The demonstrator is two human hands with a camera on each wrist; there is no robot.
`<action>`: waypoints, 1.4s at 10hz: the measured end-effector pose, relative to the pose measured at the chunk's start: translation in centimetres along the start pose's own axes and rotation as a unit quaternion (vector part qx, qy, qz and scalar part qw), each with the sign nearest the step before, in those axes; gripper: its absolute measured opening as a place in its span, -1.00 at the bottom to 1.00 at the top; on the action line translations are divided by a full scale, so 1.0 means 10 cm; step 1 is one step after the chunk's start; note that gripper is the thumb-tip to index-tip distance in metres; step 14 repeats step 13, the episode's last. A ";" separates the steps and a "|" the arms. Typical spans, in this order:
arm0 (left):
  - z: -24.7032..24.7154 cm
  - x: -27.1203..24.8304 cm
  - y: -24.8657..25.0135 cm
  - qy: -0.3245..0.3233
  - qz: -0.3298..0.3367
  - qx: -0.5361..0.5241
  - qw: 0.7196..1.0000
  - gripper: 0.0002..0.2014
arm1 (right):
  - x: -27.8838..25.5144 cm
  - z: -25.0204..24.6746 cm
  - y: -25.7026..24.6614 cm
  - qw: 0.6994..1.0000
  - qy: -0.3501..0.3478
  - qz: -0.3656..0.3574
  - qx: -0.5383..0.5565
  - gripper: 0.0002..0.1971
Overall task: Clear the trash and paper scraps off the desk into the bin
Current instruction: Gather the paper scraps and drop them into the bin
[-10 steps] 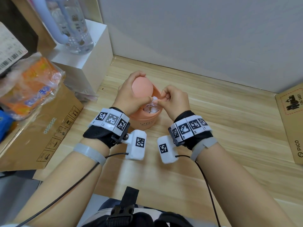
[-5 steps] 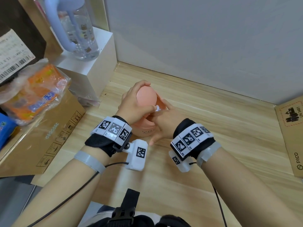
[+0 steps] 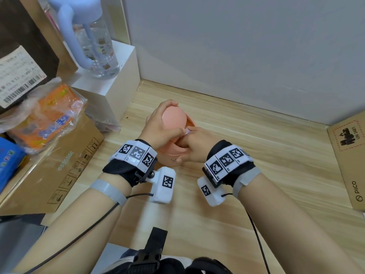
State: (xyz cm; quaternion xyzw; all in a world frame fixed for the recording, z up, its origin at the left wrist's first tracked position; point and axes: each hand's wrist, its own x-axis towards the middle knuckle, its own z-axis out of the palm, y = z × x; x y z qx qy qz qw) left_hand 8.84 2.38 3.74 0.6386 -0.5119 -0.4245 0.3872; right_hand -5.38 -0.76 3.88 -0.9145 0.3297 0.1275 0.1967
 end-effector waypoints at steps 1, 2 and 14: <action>0.00 0.01 -0.01 0.000 0.013 -0.001 1.000 -0.39 | -0.18 -0.02 0.05 0.986 0.105 0.016 0.125 -0.72; -0.04 0.02 0.00 -0.004 0.029 0.000 1.000 -0.35 | -0.31 0.01 0.12 0.983 0.113 0.038 0.137 -0.68; -0.16 -0.01 0.01 0.023 0.000 0.105 0.994 -0.48 | -0.29 0.31 0.17 0.874 0.283 0.158 0.363 -0.60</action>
